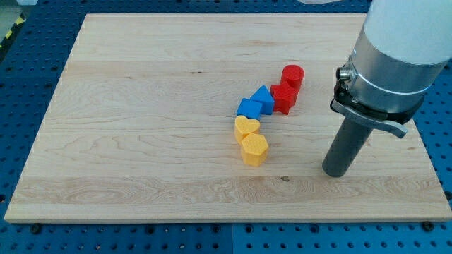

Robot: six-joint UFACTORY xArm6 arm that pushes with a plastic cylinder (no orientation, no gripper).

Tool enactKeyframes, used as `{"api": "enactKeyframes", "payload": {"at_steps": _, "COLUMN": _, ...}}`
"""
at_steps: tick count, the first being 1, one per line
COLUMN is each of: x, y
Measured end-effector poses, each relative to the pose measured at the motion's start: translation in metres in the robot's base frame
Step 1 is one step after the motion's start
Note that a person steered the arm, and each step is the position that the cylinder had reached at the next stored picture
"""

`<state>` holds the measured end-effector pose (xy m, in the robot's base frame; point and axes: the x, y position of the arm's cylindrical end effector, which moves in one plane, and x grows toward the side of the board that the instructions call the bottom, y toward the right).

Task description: Place the yellow hexagon close to the green star

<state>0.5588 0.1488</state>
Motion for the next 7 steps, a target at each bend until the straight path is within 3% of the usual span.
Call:
{"api": "enactKeyframes", "payload": {"at_steps": 2, "x": 0.019, "y": 0.0}}
{"api": "enactKeyframes", "payload": {"at_steps": 3, "x": 0.059, "y": 0.0}}
{"api": "enactKeyframes", "payload": {"at_steps": 5, "x": 0.06, "y": -0.003}}
{"api": "enactKeyframes", "payload": {"at_steps": 6, "x": 0.053, "y": -0.081}}
{"api": "enactKeyframes", "payload": {"at_steps": 7, "x": 0.018, "y": -0.172}}
